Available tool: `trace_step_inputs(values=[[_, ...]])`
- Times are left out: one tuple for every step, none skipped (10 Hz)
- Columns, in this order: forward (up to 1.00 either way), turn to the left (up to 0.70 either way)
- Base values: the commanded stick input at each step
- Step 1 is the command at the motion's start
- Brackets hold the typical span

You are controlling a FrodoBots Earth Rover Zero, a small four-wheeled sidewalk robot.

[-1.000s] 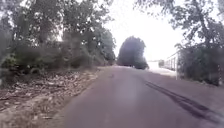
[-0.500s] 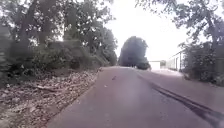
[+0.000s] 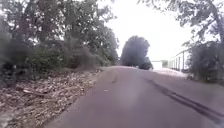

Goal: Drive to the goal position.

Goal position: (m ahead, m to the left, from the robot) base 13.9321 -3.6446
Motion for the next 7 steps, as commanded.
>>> trace_step_inputs(values=[[1.0,-0.16],[1.0,-0.29],[1.0,-0.4],[1.0,-0.4],[1.0,-0.4],[1.0,-0.34],[1.0,0.0]])
